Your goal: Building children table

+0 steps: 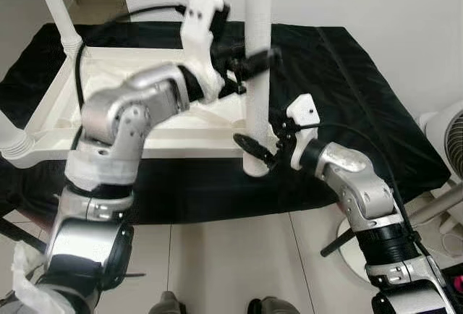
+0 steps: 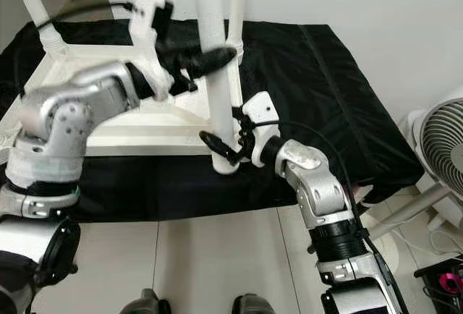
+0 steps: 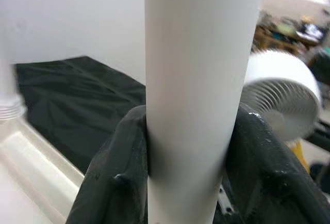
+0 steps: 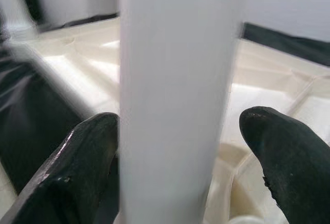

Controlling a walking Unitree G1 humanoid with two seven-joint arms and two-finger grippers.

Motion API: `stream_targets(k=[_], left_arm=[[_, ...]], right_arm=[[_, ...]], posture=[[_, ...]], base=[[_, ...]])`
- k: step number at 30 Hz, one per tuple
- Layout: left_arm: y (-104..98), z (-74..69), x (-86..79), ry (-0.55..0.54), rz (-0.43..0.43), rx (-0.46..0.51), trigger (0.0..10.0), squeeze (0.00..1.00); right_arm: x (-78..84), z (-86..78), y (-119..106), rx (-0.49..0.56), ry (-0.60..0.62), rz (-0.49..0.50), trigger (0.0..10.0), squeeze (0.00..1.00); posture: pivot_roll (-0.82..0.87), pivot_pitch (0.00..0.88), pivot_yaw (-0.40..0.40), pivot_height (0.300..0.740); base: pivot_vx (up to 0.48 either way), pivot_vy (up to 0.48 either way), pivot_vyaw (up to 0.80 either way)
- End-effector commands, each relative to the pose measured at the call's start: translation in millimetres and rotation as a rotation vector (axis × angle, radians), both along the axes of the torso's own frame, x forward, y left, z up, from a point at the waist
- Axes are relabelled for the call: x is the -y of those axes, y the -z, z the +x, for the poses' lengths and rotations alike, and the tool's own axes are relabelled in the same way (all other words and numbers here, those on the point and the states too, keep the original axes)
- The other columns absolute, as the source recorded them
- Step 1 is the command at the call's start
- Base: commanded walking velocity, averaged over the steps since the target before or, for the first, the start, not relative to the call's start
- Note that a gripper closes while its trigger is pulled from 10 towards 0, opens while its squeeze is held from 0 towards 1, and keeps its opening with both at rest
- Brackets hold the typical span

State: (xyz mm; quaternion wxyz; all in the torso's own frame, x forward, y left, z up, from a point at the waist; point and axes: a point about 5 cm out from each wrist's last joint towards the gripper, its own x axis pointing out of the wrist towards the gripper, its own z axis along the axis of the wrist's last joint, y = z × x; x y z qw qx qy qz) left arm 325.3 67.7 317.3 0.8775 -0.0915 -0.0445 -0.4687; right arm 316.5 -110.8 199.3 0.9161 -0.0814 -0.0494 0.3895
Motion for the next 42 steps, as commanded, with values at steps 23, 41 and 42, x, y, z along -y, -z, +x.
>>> stream_targets(k=[23, 41, 42], left_arm=[[-24.4, 15.4, 30.5, -0.377, -0.051, 0.097, 10.0, 0.0], [-22.7, 4.5, 64.2, -0.354, -0.051, 0.127, 10.0, 0.0], [-22.7, 4.5, 64.2, -0.354, -0.051, 0.127, 10.0, 0.0]], right_arm=[[-19.7, 25.5, -5.6, 0.109, 0.461, 0.139, 10.0, 0.0], [-28.3, 36.5, -5.0, 0.154, 0.586, 0.106, 10.0, 0.0], [-28.3, 36.5, -5.0, 0.154, 0.586, 0.106, 10.0, 0.0]], posture=[[-0.05, 0.037, 0.013, 0.74], [-0.04, 0.014, 0.018, 0.74], [-0.04, 0.014, 0.018, 0.74]], base=[[0.0, 0.0, 0.0], [0.0, 0.0, 0.0], [0.0, 0.0, 0.0]])
